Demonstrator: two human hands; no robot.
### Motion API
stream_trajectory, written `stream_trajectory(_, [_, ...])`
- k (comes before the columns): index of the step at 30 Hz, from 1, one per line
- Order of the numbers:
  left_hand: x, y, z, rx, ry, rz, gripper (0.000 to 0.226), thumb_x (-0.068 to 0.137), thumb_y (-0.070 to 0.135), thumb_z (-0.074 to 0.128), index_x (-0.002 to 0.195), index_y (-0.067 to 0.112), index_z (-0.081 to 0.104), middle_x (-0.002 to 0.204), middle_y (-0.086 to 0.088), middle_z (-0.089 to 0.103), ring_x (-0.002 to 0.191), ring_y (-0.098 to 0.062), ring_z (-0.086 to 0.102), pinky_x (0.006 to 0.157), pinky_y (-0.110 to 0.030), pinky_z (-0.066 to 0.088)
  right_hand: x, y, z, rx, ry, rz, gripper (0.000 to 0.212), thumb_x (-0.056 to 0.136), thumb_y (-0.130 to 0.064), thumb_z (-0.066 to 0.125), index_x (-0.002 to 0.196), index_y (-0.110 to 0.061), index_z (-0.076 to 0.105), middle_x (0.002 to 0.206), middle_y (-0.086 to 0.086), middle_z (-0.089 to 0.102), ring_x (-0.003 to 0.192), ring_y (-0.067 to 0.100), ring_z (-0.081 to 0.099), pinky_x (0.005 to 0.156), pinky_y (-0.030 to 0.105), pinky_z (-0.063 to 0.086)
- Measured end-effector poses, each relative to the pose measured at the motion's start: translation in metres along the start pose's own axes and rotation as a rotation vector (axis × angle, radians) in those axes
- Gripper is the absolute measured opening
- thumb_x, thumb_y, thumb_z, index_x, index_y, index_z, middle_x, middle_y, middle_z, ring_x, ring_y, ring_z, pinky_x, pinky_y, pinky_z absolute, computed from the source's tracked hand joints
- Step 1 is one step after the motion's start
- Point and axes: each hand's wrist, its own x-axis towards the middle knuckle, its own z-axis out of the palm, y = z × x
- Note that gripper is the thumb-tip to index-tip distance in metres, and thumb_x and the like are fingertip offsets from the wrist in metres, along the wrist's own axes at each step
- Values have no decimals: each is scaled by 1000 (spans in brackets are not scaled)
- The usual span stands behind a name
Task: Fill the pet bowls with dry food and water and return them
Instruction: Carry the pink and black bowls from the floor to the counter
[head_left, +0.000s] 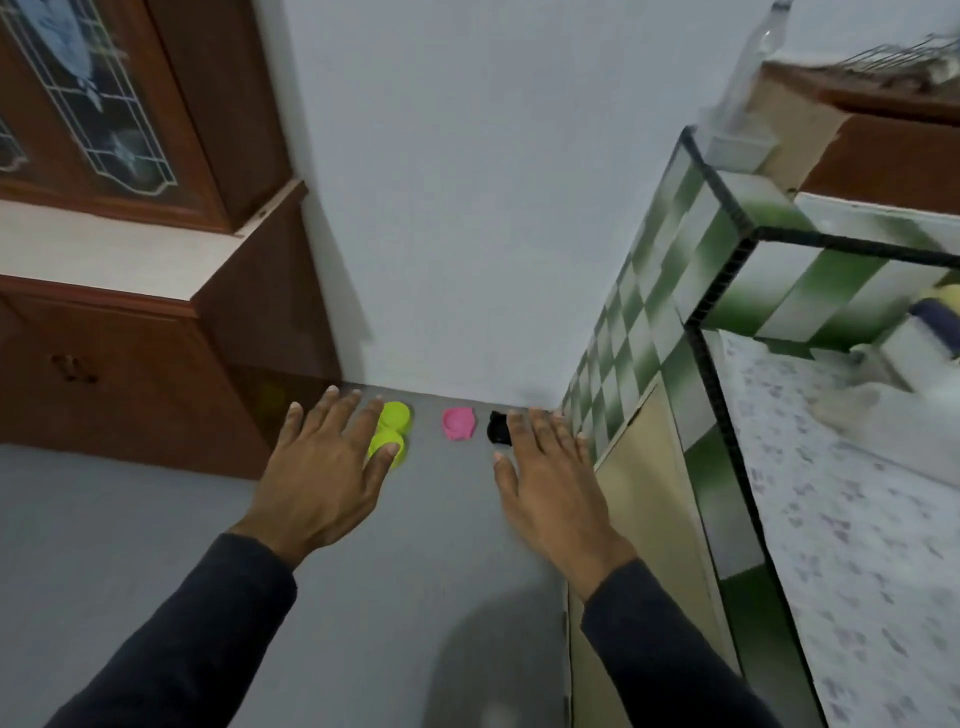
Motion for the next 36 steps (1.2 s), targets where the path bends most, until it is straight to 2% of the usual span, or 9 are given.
stream_trajectory(6, [82, -28, 26, -22, -49, -2, 76, 99, 62, 19, 155, 18, 45, 157, -13, 48, 150, -36, 37, 121, -60, 28, 87, 5, 30, 3, -92, 53, 63, 106, -49, 24, 162, -23, 11, 170, 8, 6, 156, 31, 3, 126, 53, 6])
stream_trajectory(12, [176, -58, 55, -16, -118, 94, 71, 100, 58, 25, 148, 13, 52, 149, -20, 54, 144, -40, 44, 116, -63, 35, 163, 6, 59, 36, -142, 130, 64, 106, -50, 26, 162, -23, 11, 170, 8, 5, 156, 31, 3, 126, 52, 5])
stream_trajectory(18, [263, -69, 84, -18, -178, 171, 63, 100, 55, 31, 146, 17, 53, 147, -15, 56, 140, -37, 48, 116, -60, 36, 234, 22, 79, 58, -173, 175, 65, 106, -52, 26, 162, -22, 11, 170, 10, 6, 156, 30, 3, 126, 52, 7])
stream_trajectory(22, [313, -63, 117, -38, -231, 192, 64, 95, 55, 37, 139, 14, 60, 138, -15, 61, 129, -38, 56, 112, -59, 42, 277, 54, 99, 72, -202, 200, 64, 106, -51, 28, 161, -20, 16, 169, 11, 12, 156, 31, 9, 126, 51, 9])
stream_trajectory(27, [370, -44, 169, 4, -332, 182, 68, 95, 58, 32, 138, 14, 62, 135, -16, 63, 119, -38, 60, 104, -51, 45, 333, 114, 134, 96, -257, 214, 64, 105, -49, 32, 159, -16, 23, 166, 15, 22, 153, 33, 18, 124, 50, 16])
stream_trajectory(30, [406, -28, 210, 7, -379, 166, 70, 95, 59, 31, 135, 11, 64, 130, -18, 65, 114, -40, 62, 97, -50, 49, 373, 153, 162, 117, -299, 211, 64, 105, -49, 35, 158, -14, 26, 164, 16, 26, 151, 33, 23, 123, 48, 21])
stream_trajectory(36, [469, -8, 305, -11, -443, 137, 69, 95, 59, 30, 132, 11, 64, 129, -17, 65, 111, -40, 61, 92, -49, 49, 442, 216, 233, 142, -364, 189, 64, 104, -49, 37, 157, -15, 28, 163, 17, 28, 150, 35, 25, 123, 48, 23])
